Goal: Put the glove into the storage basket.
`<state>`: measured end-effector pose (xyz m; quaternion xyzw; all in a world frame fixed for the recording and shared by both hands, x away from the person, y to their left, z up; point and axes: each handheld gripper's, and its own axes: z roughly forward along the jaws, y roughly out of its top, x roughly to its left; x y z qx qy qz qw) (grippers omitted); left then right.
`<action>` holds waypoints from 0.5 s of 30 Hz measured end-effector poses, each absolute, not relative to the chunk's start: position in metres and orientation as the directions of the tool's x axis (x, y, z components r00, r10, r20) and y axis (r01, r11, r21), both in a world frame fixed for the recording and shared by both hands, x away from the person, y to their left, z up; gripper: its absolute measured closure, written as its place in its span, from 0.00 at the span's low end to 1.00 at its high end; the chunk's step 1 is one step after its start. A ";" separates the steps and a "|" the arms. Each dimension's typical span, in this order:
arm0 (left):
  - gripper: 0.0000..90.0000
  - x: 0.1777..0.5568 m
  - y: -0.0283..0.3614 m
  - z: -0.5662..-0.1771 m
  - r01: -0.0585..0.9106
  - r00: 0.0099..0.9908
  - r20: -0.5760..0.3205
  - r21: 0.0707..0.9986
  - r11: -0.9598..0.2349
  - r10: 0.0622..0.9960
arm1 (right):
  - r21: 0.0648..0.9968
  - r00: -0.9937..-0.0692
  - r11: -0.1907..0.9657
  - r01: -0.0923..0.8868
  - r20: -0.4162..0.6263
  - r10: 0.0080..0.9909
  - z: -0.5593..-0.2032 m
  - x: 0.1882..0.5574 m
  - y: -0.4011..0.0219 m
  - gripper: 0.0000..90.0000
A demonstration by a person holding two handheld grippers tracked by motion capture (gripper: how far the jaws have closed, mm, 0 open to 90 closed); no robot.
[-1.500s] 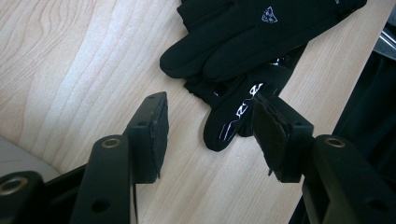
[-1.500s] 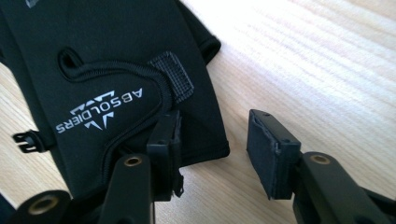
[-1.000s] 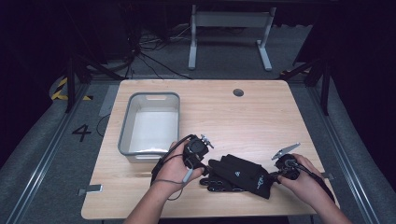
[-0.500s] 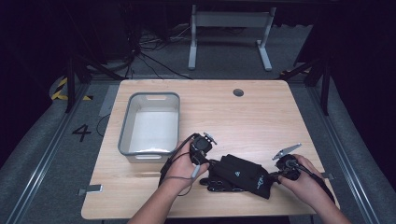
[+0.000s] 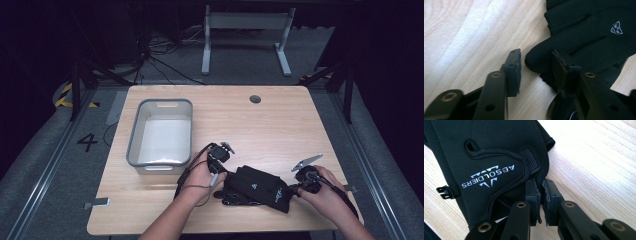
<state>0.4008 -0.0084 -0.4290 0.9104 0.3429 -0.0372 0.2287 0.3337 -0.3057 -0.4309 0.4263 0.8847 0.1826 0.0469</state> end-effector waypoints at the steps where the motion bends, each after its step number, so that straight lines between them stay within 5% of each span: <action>1: 0.70 0.401 -0.009 -0.430 0.642 0.762 -0.227 0.389 -0.661 0.606 | 0.362 -0.631 0.569 0.738 0.071 0.773 -0.431 0.334 -0.306 0.93; 14: 0.84 0.398 -0.015 -0.433 0.629 0.772 -0.195 0.373 -0.682 0.605 | 0.365 -0.632 0.570 0.736 0.070 0.772 -0.431 0.333 -0.306 0.93; 15: 0.92 0.397 -0.016 -0.433 0.618 0.779 -0.168 0.370 -0.694 0.604 | 0.364 -0.631 0.569 0.737 0.070 0.773 -0.431 0.333 -0.305 0.93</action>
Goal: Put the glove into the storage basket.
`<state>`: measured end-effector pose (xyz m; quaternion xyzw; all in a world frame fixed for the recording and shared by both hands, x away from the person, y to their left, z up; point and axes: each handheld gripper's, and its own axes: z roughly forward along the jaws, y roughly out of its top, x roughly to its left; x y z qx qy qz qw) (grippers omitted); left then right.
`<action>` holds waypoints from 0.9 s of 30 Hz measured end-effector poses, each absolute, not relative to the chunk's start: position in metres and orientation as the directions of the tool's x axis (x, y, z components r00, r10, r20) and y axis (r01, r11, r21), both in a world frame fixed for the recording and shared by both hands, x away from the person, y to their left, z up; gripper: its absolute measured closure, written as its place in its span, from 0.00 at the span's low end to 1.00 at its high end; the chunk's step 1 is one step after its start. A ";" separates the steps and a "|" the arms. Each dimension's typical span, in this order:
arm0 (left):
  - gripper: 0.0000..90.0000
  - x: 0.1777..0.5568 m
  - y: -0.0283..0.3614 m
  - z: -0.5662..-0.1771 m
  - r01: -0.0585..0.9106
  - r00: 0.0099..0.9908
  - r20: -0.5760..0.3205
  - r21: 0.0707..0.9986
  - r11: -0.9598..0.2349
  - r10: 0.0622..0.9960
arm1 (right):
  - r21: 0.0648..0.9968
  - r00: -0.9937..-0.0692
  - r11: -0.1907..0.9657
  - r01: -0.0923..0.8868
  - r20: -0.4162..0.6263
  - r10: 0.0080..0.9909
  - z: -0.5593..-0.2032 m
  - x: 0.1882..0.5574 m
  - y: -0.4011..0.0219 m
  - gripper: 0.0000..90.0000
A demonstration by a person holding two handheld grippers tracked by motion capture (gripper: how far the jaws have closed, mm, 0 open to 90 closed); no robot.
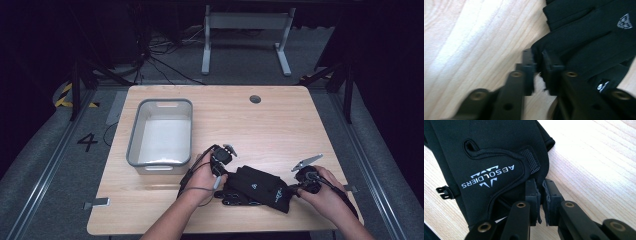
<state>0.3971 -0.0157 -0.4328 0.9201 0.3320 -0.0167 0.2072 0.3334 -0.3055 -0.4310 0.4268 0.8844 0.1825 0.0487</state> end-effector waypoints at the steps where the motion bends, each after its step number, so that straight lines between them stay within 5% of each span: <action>1: 0.94 0.397 -0.016 -0.433 0.618 0.779 -0.168 0.370 -0.694 0.604 | 0.364 -0.631 0.569 0.737 0.070 0.773 -0.431 0.333 -0.305 0.93; 5: 0.96 0.394 -0.021 -0.431 0.596 0.792 -0.117 0.358 -0.718 0.599 | 0.364 -0.629 0.569 0.738 0.065 0.774 -0.431 0.333 -0.305 0.93; 27: 0.96 0.372 -0.012 -0.391 0.546 0.829 -0.136 0.404 -0.734 0.542 | 0.439 -0.595 0.508 0.741 0.078 0.800 -0.396 0.324 -0.315 0.93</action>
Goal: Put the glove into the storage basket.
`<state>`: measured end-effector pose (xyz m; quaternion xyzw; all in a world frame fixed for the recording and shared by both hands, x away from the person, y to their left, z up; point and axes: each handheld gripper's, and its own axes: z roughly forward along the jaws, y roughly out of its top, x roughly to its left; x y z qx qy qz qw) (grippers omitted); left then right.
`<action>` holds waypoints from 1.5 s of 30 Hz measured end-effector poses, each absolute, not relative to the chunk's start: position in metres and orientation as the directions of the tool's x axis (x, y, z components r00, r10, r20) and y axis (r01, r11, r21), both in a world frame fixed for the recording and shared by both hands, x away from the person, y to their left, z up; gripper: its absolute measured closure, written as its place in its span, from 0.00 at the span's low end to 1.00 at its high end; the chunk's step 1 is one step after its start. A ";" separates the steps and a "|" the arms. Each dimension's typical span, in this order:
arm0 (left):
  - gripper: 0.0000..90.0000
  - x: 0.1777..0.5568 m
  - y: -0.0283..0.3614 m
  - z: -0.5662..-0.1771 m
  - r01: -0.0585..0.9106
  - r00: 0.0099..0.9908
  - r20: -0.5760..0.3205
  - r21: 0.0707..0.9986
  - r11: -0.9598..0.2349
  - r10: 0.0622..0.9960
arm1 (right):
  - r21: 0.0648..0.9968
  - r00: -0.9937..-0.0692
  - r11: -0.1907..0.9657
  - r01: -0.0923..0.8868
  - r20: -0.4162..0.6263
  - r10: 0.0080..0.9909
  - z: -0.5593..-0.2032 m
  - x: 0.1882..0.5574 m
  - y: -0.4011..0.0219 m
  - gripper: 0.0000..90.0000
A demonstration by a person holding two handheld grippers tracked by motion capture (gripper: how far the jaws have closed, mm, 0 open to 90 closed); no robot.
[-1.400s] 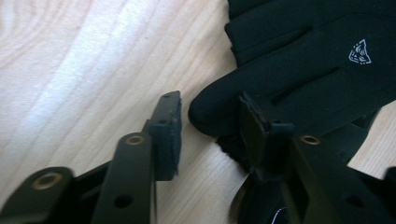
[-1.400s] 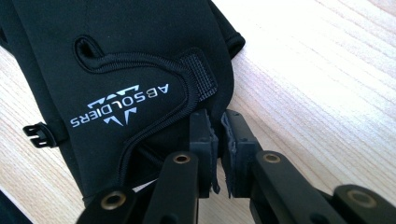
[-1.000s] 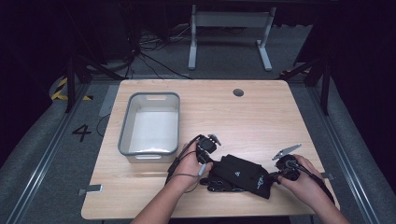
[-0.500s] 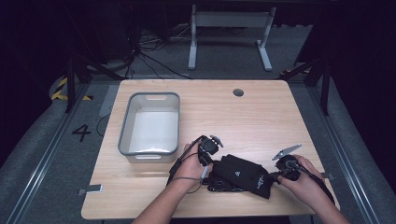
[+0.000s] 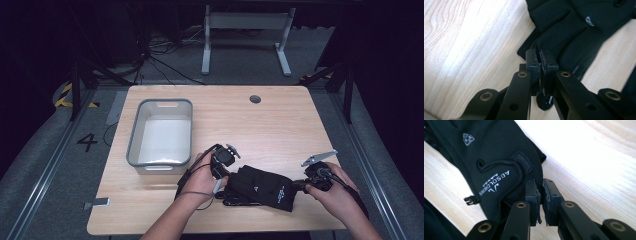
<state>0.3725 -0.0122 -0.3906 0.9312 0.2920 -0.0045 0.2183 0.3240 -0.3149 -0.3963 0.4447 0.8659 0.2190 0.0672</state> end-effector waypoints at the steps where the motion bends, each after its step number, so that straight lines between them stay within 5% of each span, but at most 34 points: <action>1: 0.96 0.371 -0.011 -0.388 0.544 0.830 -0.137 0.407 -0.733 0.540 | 0.453 -0.592 0.499 0.738 0.081 0.802 -0.391 0.323 -0.316 0.93; 18: 0.96 0.342 0.008 -0.361 0.537 0.833 -0.128 0.424 -0.730 0.538 | 0.521 -0.618 0.491 0.699 0.093 0.781 -0.369 0.329 -0.313 0.93; 45: 0.96 0.330 0.016 -0.378 0.570 0.817 -0.148 0.350 -0.743 0.557 | 0.499 -0.658 0.533 0.683 0.105 0.745 -0.374 0.351 -0.293 0.93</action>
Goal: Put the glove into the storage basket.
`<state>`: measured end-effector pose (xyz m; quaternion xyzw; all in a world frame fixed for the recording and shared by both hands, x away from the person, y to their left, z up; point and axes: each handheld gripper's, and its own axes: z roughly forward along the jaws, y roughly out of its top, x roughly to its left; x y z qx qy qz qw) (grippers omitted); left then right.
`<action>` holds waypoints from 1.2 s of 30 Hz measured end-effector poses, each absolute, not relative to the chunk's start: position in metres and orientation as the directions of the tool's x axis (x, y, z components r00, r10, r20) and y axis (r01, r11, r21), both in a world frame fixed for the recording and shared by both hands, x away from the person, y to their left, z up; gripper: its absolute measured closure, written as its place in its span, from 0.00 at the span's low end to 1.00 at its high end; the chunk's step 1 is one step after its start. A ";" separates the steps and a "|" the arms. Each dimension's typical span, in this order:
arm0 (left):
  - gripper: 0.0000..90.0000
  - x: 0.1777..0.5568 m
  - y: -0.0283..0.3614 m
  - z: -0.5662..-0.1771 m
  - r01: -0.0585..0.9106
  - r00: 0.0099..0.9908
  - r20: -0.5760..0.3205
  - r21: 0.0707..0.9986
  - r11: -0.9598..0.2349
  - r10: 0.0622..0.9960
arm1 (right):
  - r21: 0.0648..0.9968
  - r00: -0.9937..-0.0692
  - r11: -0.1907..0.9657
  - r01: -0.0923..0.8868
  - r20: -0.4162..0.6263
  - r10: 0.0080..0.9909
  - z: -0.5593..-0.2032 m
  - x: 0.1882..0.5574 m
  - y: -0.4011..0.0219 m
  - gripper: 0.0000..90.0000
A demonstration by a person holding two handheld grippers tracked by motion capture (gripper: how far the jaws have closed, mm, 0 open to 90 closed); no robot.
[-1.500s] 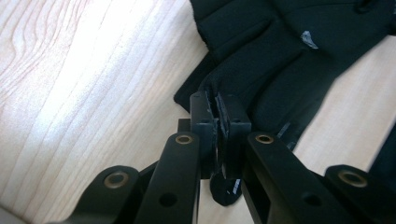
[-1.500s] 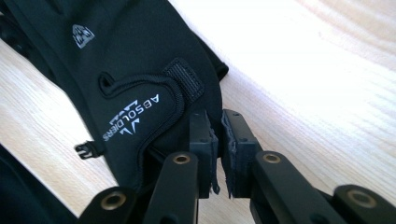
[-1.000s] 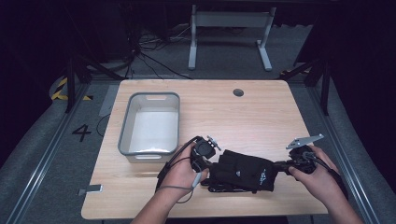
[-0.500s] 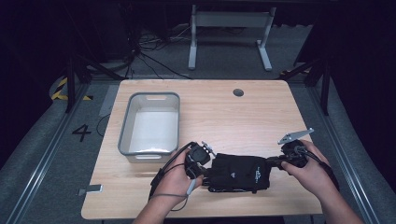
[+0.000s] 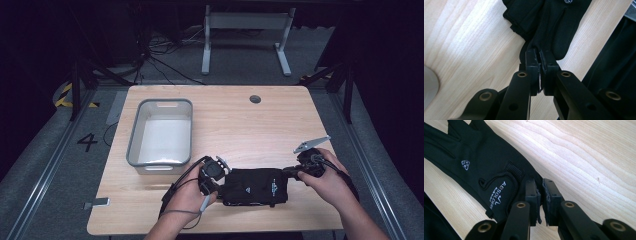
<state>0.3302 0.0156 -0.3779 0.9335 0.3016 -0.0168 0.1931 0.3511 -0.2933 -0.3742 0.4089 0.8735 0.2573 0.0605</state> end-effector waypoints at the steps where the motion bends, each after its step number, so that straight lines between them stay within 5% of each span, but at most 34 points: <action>1: 0.96 0.331 0.015 -0.380 0.571 0.817 -0.152 0.345 -0.745 0.556 | 0.496 -0.657 0.533 0.685 0.106 0.746 -0.376 0.352 -0.294 0.93; 30: 0.95 0.345 0.013 -0.406 0.592 0.806 -0.203 0.260 -0.763 0.556 | 0.475 -0.652 0.534 0.699 0.118 0.749 -0.393 0.360 -0.292 0.92; 36: 0.87 0.347 0.012 -0.410 0.602 0.798 -0.200 0.246 -0.760 0.568 | 0.482 -0.650 0.534 0.695 0.104 0.753 -0.394 0.360 -0.293 0.90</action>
